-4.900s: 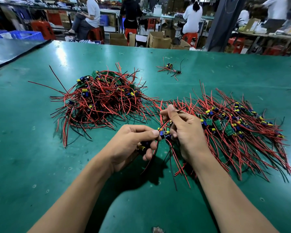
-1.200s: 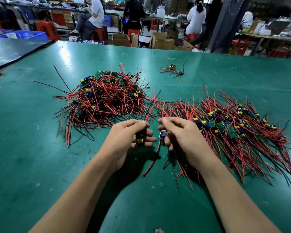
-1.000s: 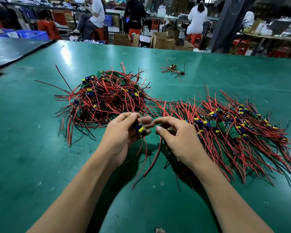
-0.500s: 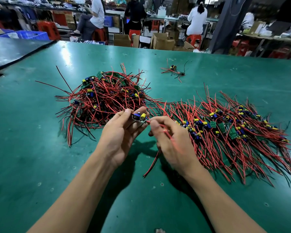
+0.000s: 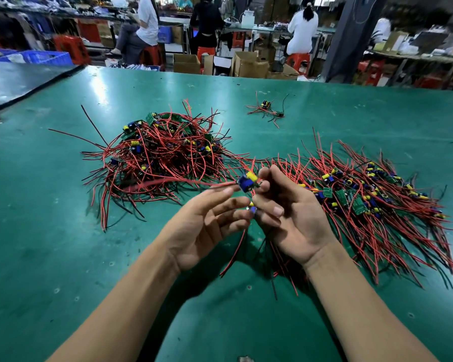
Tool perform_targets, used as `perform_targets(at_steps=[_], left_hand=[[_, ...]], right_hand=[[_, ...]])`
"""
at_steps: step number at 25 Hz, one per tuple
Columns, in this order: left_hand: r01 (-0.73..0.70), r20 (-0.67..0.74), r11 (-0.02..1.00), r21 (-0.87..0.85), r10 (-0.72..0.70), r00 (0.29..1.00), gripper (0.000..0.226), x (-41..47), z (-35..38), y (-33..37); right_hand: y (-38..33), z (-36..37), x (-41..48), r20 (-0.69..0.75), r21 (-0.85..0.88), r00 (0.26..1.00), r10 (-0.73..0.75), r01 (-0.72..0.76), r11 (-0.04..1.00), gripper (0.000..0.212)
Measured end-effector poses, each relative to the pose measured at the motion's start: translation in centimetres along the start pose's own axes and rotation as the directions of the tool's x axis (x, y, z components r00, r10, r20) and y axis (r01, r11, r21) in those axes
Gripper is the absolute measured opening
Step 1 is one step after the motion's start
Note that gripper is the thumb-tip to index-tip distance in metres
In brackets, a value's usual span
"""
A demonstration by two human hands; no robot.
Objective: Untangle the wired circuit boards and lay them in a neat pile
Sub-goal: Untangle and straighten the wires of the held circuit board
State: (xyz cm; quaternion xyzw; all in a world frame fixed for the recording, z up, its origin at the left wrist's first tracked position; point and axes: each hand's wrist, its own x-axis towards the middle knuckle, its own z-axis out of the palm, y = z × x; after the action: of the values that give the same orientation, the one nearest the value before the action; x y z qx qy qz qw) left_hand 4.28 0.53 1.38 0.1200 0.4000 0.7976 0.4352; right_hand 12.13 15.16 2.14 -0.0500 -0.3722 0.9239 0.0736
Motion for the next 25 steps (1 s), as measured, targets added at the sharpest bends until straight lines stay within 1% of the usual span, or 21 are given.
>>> perform_targets(at_steps=[3,5,7,8,10,12,15,18,20,22,25], left_hand=[[0.037,0.109,0.992,0.122,-0.051,0.993,0.03,-0.2,0.0,0.1],[0.009,0.126,0.991,0.134,-0.026,0.992,0.019,-0.1,-0.1,-0.3],[-0.007,0.094,0.991,0.133,-0.006,0.996,0.005,0.0,0.0,-0.6],[-0.009,0.064,0.989,0.147,-0.001,0.998,0.006,0.0,-0.1,-0.7],[-0.013,0.003,0.976,0.216,0.013,1.0,0.013,0.2,-0.5,-0.9],[-0.015,-0.049,0.948,0.318,0.032,0.998,0.006,0.2,-0.4,-0.9],[-0.041,-0.097,0.902,0.429,0.091,0.991,0.018,0.1,-0.1,-1.3],[-0.067,-0.118,0.9,0.43,0.129,0.984,0.022,0.1,0.0,-1.4],[-0.07,-0.129,0.903,0.424,0.137,0.982,0.019,0.1,0.0,-1.4],[-0.062,-0.134,0.902,0.427,0.131,0.982,0.016,0.1,-0.1,-1.5],[-0.036,-0.142,0.899,0.437,0.109,0.984,0.019,0.1,-0.1,-1.6]], right_hand=[[0.3,0.1,0.0,-0.042,-0.145,0.998,0.046,-0.052,0.988,0.028],[0.7,0.2,0.1,-0.089,-0.226,0.995,0.034,-0.053,0.973,0.026],[1.1,0.3,0.2,-0.104,-0.316,0.995,0.011,-0.044,0.948,0.025],[1.2,0.4,0.1,-0.105,-0.371,0.995,0.001,-0.04,0.928,0.024],[1.4,0.4,0.0,-0.093,-0.461,0.996,-0.012,-0.032,0.887,0.023],[1.6,0.2,0.1,-0.077,-0.48,0.997,-0.002,-0.035,0.876,0.023],[2.0,-0.3,0.4,-0.096,-0.542,0.995,-0.006,-0.047,0.839,0.028],[2.2,-0.5,0.5,-0.103,-0.607,0.994,-0.022,-0.045,0.793,0.034],[2.3,-0.5,0.5,-0.103,-0.684,0.994,-0.042,-0.04,0.729,0.034],[2.4,-0.8,0.5,-0.099,-0.734,0.992,-0.081,-0.018,0.679,0.031],[2.5,-1.1,0.8,-0.116,-0.77,0.98,-0.163,0.015,0.638,0.028]])
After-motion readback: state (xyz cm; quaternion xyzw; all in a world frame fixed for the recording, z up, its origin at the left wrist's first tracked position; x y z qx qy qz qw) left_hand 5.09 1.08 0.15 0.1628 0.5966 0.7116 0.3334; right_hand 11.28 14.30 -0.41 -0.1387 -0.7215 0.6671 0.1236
